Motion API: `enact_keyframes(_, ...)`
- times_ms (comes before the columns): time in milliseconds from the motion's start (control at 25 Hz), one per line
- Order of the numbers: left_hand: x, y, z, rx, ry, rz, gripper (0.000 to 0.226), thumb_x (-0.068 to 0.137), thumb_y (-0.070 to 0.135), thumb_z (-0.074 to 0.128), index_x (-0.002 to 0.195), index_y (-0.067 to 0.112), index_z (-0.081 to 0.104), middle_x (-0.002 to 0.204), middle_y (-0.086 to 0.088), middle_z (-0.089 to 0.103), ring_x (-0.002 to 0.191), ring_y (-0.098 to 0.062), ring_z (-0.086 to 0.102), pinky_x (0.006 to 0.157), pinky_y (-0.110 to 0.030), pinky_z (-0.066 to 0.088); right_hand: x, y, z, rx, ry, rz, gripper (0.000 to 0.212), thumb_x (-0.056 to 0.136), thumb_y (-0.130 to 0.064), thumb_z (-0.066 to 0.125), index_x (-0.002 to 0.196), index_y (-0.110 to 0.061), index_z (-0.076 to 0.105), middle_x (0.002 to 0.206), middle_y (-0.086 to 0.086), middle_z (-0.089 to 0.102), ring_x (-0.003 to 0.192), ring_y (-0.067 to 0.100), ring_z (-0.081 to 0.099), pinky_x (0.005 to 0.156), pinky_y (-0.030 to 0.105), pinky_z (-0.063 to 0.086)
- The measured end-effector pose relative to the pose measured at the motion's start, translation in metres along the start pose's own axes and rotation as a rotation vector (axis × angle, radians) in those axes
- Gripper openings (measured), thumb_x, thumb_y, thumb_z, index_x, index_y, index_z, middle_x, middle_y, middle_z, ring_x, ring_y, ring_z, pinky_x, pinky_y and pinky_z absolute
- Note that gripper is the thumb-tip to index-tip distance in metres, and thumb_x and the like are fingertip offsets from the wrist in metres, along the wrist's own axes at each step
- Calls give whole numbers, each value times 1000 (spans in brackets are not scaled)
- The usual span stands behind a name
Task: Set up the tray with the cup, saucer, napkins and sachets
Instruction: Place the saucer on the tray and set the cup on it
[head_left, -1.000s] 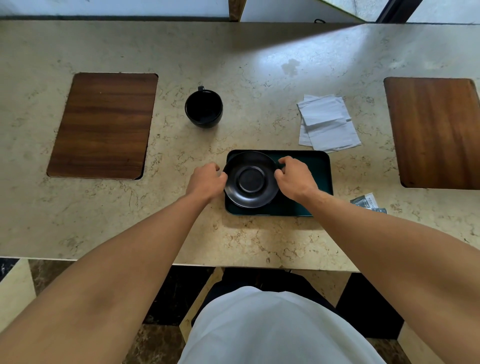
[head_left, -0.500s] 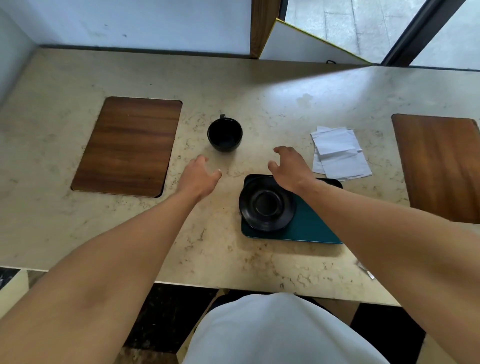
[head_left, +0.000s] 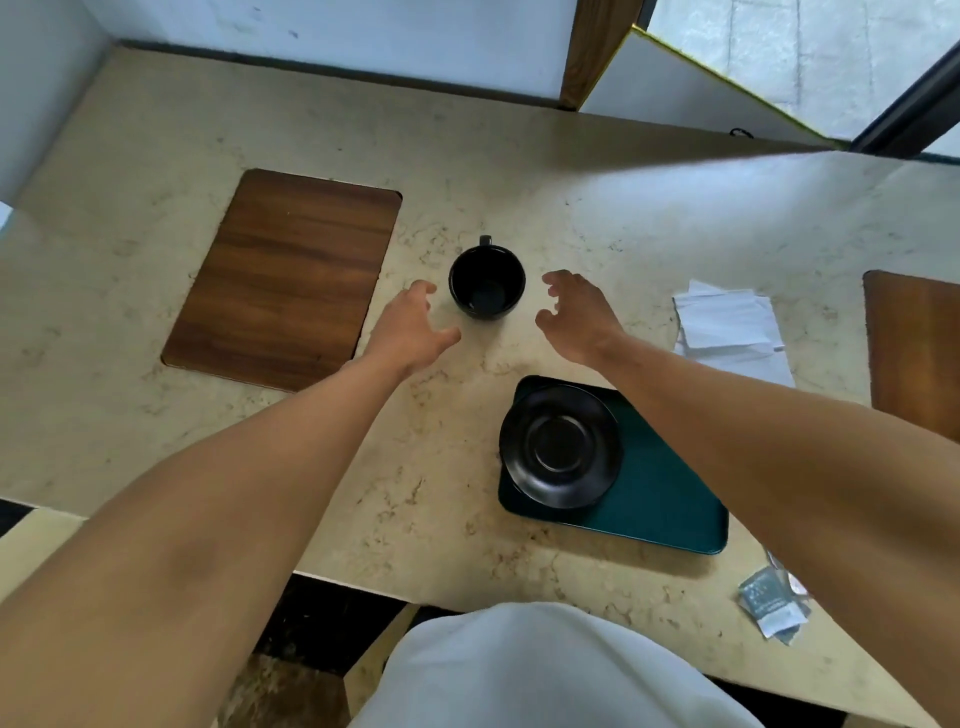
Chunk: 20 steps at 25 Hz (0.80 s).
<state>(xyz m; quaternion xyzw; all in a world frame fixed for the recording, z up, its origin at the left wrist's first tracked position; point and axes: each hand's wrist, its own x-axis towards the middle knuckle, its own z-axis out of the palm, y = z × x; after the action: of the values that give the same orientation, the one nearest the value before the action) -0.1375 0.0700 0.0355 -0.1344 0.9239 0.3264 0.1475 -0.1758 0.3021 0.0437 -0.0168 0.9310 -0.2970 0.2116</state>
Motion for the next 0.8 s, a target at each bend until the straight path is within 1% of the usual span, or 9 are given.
enact_keyframes(80,4,2,3,3,-27,4,85,77,34,82,148,19,38,138,-7,55,119,-24,56,89,-37,55,9,2,1,6,-62,-2,67,89,-7,55,153,-17,35,146,6,50,130,23,54,99,30,45)
enact_keyframes(160,21,1,7,15,-58,-14,99,72,31,88,152,20,32,140,-6,54,123,-25,55,94,-39,54,27,4,2,-13,-136,-27,77,86,-2,60,155,-17,30,148,7,50,128,24,56,95,30,48)
enact_keyframes(280,39,1,13,-21,-115,-9,115,65,27,94,157,22,23,142,-4,53,123,-25,55,99,-45,52,47,4,6,-2,-175,-69,87,82,-1,71,156,-15,26,146,10,52,118,28,63,94,33,51)
enact_keyframes(360,50,1,14,-46,-138,26,121,62,24,96,158,23,21,143,-2,53,120,-25,58,100,-43,51,55,3,6,52,-176,-99,93,78,-5,78,155,-14,27,142,8,55,110,27,66,90,30,49)
enact_keyframes(440,59,0,14,-71,-162,52,123,60,26,97,157,26,21,142,1,53,110,-21,64,93,-36,52,58,2,6,97,-181,-149,95,74,-8,83,153,-13,31,137,6,56,106,26,66,87,26,46)
enact_keyframes(560,67,-2,12,-109,-200,103,117,59,28,97,153,32,27,139,5,55,97,-12,67,82,-25,51,58,2,8,144,-184,-219,94,71,-11,88,149,-14,36,123,-4,54,102,24,64,83,21,43)
enact_keyframes(600,67,-3,12,-120,-202,118,116,58,28,97,152,34,30,138,6,56,96,-9,67,81,-24,51,58,2,8,157,-186,-232,94,71,-11,88,149,-14,36,121,-6,52,102,22,63,84,20,43)
enact_keyframes(720,66,-5,11,-153,-194,142,113,57,28,97,151,34,34,135,8,58,97,-7,67,77,-21,49,57,4,9,210,-197,-240,95,70,-10,89,149,-16,36,121,-7,52,107,23,64,93,27,45)
enact_keyframes(800,66,-5,10,-156,-196,149,112,58,27,97,151,33,35,133,10,58,97,-5,66,77,-20,49,56,5,10,229,-189,-247,95,70,-9,89,149,-16,37,124,-5,55,112,23,64,94,26,45)
